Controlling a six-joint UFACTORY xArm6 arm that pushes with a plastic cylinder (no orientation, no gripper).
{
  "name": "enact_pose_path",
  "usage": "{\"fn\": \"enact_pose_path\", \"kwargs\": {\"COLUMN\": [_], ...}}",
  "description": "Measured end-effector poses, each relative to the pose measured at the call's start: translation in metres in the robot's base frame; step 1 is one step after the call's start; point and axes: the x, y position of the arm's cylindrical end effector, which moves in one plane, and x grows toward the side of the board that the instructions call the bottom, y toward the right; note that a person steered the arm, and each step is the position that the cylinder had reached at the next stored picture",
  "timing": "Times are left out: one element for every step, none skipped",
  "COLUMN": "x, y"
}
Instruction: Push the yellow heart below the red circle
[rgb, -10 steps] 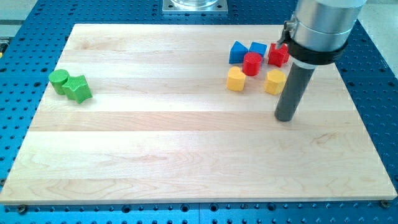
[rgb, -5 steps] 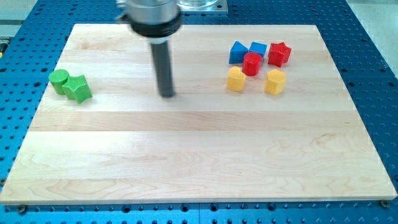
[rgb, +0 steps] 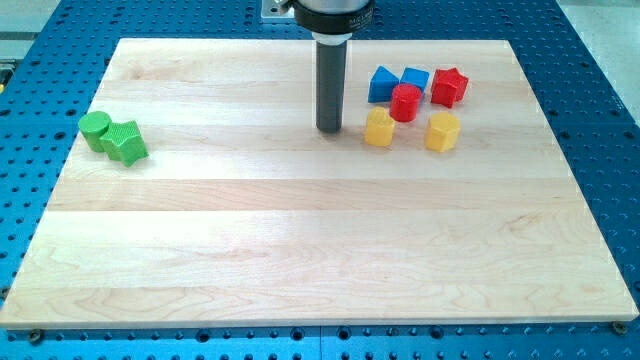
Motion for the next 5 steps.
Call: {"fn": "enact_pose_path", "kwargs": {"x": [0.024, 0.027, 0.027, 0.028, 0.044], "y": [0.022, 0.049, 0.049, 0.055, 0.055]}}
